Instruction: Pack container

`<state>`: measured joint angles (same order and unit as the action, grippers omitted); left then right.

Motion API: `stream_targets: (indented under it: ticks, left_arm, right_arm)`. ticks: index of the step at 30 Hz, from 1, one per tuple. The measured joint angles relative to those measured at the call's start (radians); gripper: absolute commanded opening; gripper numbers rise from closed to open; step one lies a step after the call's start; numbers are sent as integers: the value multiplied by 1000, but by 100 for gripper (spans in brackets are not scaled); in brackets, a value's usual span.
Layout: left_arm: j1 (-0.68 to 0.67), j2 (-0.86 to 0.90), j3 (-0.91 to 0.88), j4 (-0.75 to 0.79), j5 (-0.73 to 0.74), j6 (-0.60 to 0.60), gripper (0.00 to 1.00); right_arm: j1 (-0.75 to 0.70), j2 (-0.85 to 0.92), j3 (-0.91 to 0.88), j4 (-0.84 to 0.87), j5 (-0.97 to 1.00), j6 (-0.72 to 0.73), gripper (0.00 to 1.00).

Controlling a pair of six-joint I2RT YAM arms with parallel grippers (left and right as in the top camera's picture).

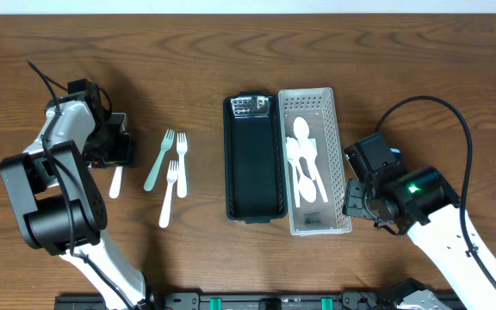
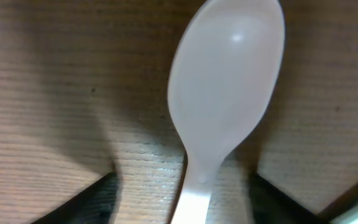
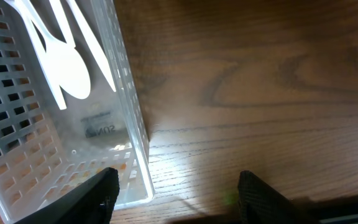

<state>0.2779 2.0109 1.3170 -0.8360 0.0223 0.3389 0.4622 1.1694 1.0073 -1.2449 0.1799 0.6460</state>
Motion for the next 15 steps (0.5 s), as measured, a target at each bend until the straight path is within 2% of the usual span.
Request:
stream_targets:
  ticks: [5,10,15]
  left_arm:
    - [0,0,0,-3,-2,-4,34]
    - [0,0,0,-3,-3,-4,25]
    - [0,0,0,-2,-3,-10,19]
  right_arm:
    - [0,0,0,0,0,0,65]
    - [0,0,0,0,0,0,65]
    - [0,0,0,0,0,0,64]
